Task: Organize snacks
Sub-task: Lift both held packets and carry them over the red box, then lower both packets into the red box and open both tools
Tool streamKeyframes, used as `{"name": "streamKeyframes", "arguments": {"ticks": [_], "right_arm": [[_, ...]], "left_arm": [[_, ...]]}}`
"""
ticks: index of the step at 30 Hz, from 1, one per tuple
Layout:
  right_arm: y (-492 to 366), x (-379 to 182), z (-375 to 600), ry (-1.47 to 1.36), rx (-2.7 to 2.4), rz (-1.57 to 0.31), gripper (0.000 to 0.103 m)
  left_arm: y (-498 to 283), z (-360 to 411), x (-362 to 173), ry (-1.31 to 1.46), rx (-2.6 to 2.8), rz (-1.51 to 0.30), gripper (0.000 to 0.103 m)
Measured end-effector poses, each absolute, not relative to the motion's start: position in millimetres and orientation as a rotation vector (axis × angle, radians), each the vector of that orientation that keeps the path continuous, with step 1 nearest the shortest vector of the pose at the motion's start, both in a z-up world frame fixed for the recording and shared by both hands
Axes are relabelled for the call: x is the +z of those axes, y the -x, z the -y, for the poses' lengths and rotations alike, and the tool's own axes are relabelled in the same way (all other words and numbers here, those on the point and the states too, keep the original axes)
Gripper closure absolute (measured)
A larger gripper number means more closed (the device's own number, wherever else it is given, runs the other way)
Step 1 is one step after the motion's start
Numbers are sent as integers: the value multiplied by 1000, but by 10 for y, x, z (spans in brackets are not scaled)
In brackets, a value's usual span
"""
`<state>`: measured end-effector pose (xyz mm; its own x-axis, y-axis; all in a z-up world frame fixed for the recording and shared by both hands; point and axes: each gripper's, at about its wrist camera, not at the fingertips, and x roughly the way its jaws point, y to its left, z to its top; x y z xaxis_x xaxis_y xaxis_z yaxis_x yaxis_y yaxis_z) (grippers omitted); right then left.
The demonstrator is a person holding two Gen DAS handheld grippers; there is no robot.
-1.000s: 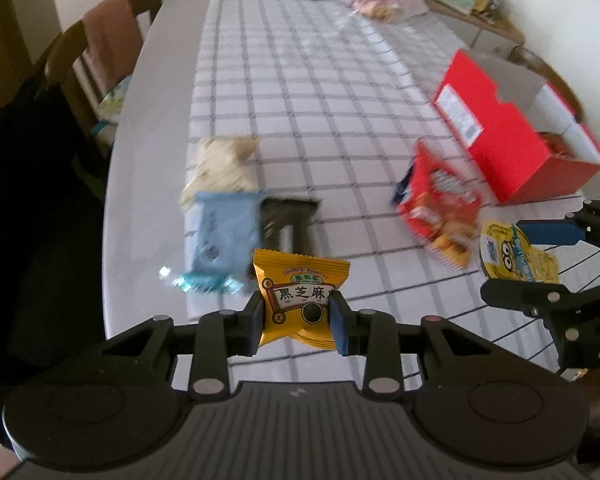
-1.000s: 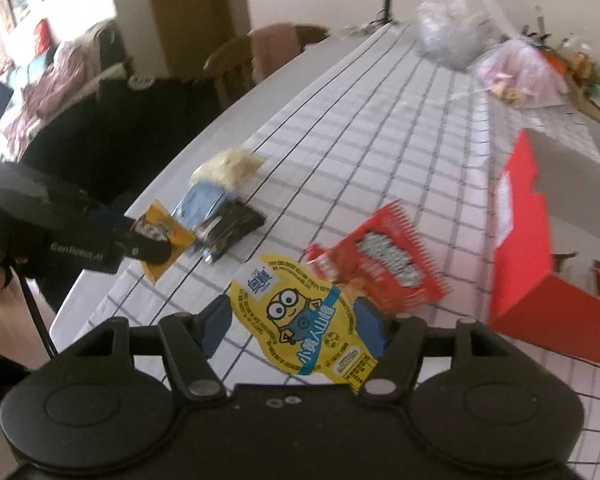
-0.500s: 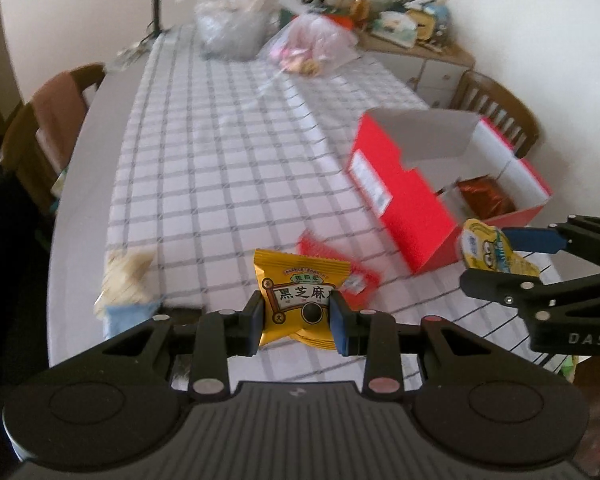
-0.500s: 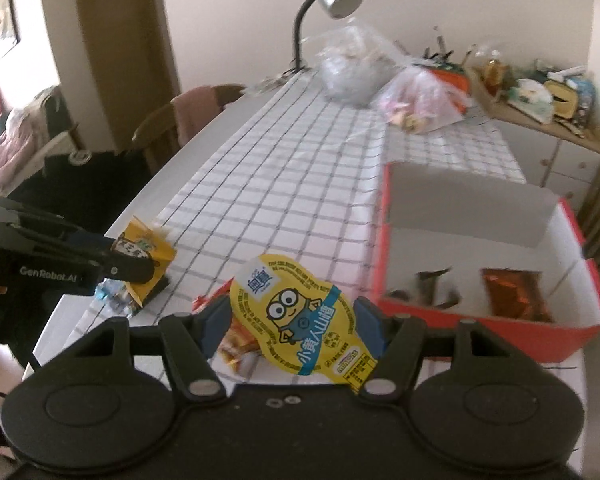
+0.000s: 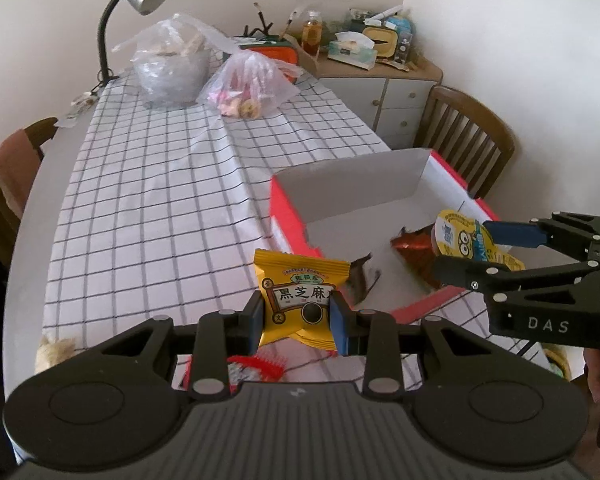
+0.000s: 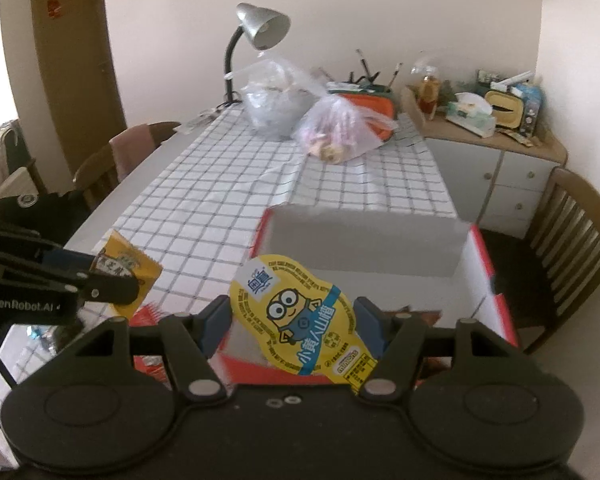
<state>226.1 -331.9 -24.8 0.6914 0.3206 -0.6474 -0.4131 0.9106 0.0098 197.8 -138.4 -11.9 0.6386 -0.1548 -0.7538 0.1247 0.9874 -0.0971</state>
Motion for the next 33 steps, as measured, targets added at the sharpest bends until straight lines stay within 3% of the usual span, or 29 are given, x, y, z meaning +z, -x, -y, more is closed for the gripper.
{"name": "streamKeyframes", "arguments": {"ticks": [16,33], "right_arm": [[-3212,-452,3880,135,371,-772,37],[-3865,-1059,3940,177,390,-955,37]], "left_arm": [[-2762,2100,-297,61,-160,-939,70],[-3416,2482,-942,20,-131,-1116,70]]}}
